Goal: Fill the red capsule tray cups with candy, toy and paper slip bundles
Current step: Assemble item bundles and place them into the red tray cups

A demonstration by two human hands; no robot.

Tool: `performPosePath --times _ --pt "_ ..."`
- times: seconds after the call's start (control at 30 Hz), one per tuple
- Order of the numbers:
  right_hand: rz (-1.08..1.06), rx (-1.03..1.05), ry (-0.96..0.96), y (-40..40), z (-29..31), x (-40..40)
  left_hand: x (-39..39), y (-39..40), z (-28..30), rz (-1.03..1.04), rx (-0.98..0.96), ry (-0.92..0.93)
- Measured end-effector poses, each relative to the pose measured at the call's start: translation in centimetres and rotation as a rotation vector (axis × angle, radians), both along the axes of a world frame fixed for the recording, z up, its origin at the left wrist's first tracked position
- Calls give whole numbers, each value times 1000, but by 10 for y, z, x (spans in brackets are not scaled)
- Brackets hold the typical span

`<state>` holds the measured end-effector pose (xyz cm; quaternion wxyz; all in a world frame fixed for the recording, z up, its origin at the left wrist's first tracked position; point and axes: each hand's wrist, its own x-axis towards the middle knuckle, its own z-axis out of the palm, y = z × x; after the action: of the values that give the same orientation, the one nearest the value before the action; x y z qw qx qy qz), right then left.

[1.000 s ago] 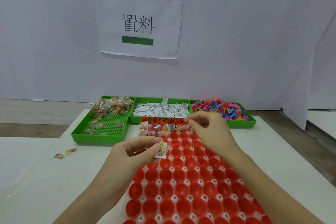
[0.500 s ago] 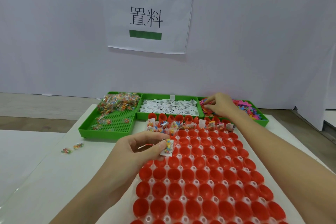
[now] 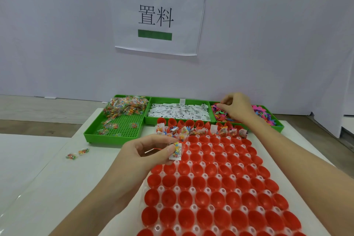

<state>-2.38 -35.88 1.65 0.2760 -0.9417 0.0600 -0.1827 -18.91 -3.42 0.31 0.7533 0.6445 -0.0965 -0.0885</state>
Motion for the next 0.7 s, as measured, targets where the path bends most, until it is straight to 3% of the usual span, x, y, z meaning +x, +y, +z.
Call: performPosePath --times 0.27,0.5,0.7 --pt "264 509 -96 42 33 -111 -3 -3 1 2 7 -22" --pt "409 623 -54 83 7 -183 -7 -7 0 -13 41 -65" --pt "450 496 -82 105 -11 -198 -11 -12 -3 -44 99 -138"
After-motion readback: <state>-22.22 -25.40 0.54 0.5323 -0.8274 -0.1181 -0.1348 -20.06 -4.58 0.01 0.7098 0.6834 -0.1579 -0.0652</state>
